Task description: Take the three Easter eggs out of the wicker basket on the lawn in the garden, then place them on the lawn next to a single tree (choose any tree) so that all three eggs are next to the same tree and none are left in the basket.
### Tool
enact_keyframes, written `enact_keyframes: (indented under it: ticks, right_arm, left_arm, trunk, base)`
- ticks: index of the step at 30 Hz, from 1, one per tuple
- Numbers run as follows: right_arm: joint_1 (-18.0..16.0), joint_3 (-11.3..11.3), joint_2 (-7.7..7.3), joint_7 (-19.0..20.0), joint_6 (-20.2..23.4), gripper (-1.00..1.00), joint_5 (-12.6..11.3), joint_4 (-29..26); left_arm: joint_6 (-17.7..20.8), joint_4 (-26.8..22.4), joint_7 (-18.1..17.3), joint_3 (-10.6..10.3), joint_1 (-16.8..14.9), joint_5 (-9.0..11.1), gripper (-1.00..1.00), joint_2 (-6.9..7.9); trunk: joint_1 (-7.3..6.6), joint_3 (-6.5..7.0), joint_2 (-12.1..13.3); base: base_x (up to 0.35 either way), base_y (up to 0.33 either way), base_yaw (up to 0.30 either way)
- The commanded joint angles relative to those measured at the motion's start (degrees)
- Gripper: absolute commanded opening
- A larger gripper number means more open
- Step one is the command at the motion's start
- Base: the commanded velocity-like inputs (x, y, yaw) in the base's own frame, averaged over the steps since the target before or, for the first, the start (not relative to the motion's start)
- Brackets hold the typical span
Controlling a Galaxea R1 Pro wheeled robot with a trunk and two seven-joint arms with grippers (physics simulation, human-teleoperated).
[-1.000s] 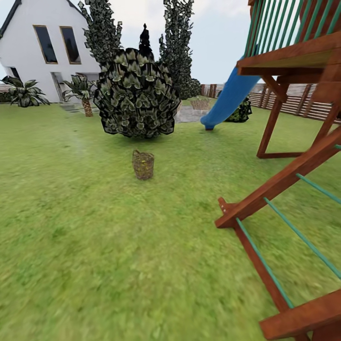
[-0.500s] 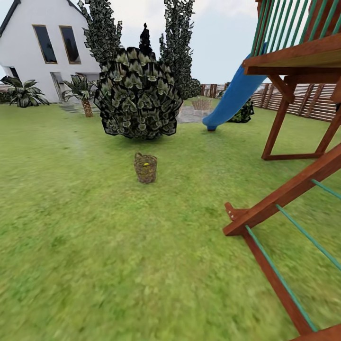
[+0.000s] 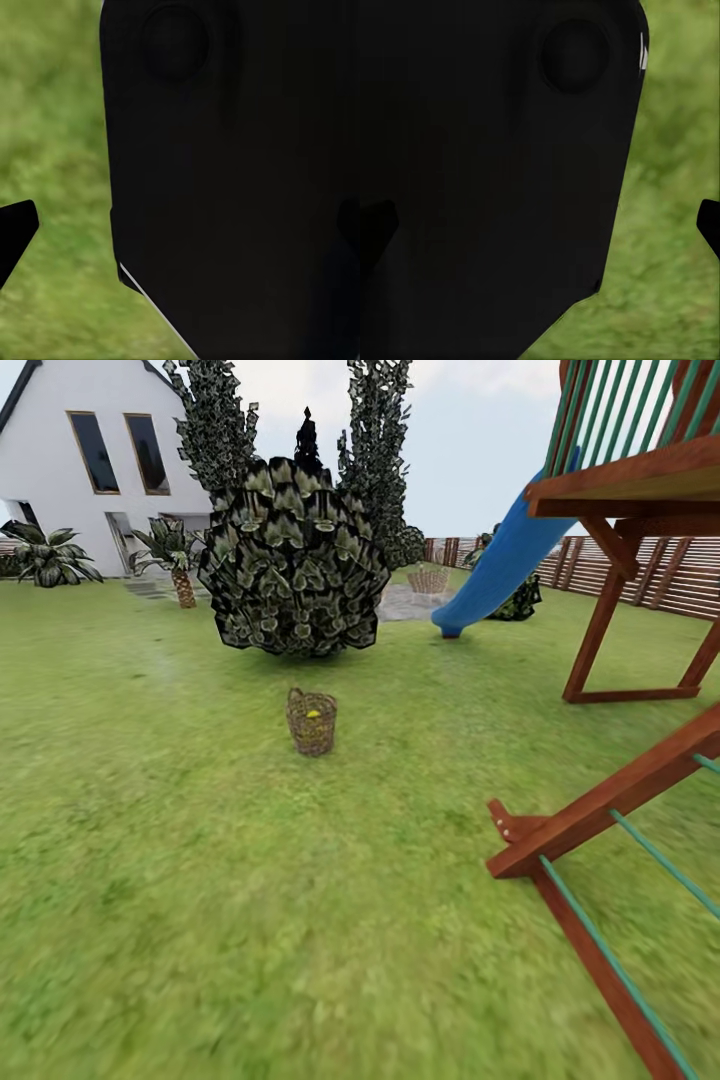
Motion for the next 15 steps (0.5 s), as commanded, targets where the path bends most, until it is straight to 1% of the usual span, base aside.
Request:
enact_keyframes:
  ticks: [1, 15]
  right_arm:
    - [-0.03, 0.08, -0.01, 0.01, -0.16, 1.00, 0.40, 0.05]
    - [-0.03, 0.08, -0.02, 0.01, -0.16, 1.00, 0.40, 0.05]
  left_arm:
    - [-0.02, -0.11, -0.06, 0.02, 0.04, 0.07, 1.00, 0.00]
    - [-0.02, -0.11, -0.06, 0.02, 0.04, 0.07, 1.00, 0.00]
  trunk:
    - [0.03, -0.04, -0.02]
    - [0.03, -0.04, -0.02]
  base:
    - [0.291, 0.129, 0.000]
    - [0.291, 0.129, 0.000]
